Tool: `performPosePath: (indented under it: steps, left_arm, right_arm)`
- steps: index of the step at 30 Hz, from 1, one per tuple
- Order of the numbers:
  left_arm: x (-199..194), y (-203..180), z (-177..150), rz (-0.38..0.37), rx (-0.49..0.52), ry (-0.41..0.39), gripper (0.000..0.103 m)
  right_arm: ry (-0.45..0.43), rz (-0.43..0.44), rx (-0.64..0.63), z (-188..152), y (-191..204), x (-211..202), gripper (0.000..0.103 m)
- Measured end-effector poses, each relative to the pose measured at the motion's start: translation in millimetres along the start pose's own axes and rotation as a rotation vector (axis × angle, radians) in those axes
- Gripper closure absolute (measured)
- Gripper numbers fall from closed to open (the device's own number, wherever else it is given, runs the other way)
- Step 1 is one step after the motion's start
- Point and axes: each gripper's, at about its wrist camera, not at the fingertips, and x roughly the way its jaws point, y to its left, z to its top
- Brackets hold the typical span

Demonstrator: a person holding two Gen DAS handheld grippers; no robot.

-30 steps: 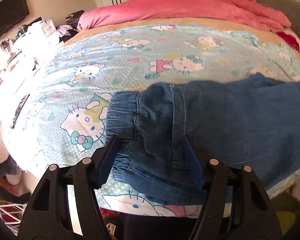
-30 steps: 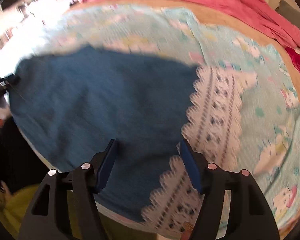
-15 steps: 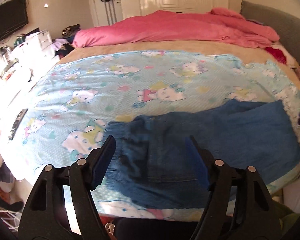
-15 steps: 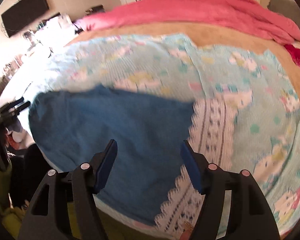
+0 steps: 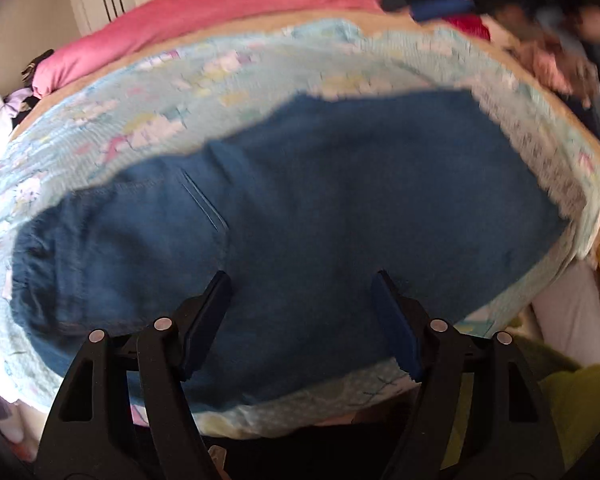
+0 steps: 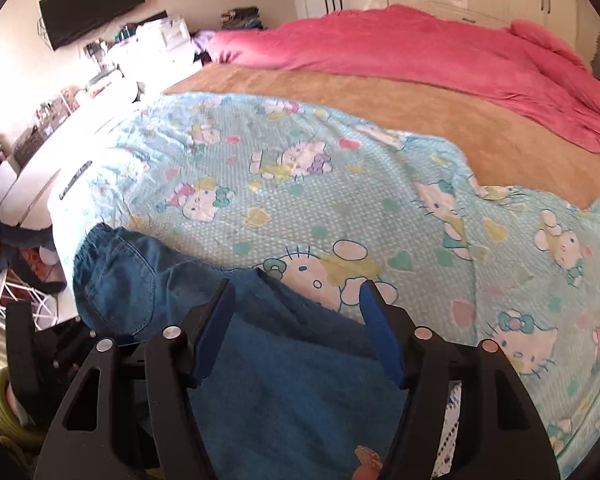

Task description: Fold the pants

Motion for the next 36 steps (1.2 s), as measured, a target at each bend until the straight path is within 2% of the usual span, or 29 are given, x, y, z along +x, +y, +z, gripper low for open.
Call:
performPosePath:
  steps: [4,10,13,14,15,16,17,18,21,24,27,30,32,34,36]
  left_arm:
    - [5,-6,-6,0.015,0.025,-0.007,0.038]
    - [5,0,-10,-0.018,0.002,-0.016,0.038]
    - [6,2,-11,-0.024,-0.003,-0.019,0.038]
    - [6,2,-11,-0.025,-0.003,-0.02,0.038]
    - [6,2,-12,-0.025,-0.004,-0.02,0.038]
    - [6,2,-12,-0.026,-0.005,-0.02,0.038]
    - [6,2,-13,-0.026,-0.005,-0.02,0.038]
    - [5,3,-13,-0.026,-0.006,-0.02,0.038]
    - [8,4,-9,-0.028,-0.009,-0.019,0.037]
    - [6,6,-10,-0.026,-0.013,-0.016,0.037]
    - [6,6,-10,-0.025,-0.011,-0.017,0.037]
    - [6,4,-11,-0.025,-0.011,-0.022,0.037]
    - [6,3,-11,-0.024,-0.009,-0.022,0.037]
    - [5,3,-10,-0.027,-0.009,-0.019,0.037]
    - [3,5,-8,-0.042,-0.016,-0.018,0.037]
  right_arm:
    - [0.089,0.029,-0.027,5,5,37,0.06]
    - [0.174,0.116,-0.092,10,29,81,0.06]
    - [0.227,0.118,-0.129,7,38,100,0.06]
    - [0.246,0.116,-0.143,6,40,105,0.064]
    - [0.281,0.118,-0.159,3,43,113,0.074]
    - [0.298,0.128,-0.169,1,44,116,0.093]
    - [0.298,0.123,-0.184,2,46,117,0.1]
    - [0.29,0.103,-0.207,4,49,116,0.101]
    - [0.216,0.044,-0.268,19,60,111,0.101]
    - [0.244,0.014,-0.287,20,61,134,0.101]
    - [0.203,0.013,-0.286,19,57,133,0.095]
    - [0.072,-0.016,-0.189,25,30,86,0.085]
    - [0.0,-0.037,-0.118,24,7,53,0.072]
    - [-0.069,-0.07,-0.047,12,-23,14,0.067]
    - [-0.097,-0.123,0.024,-8,-54,-19,0.063]
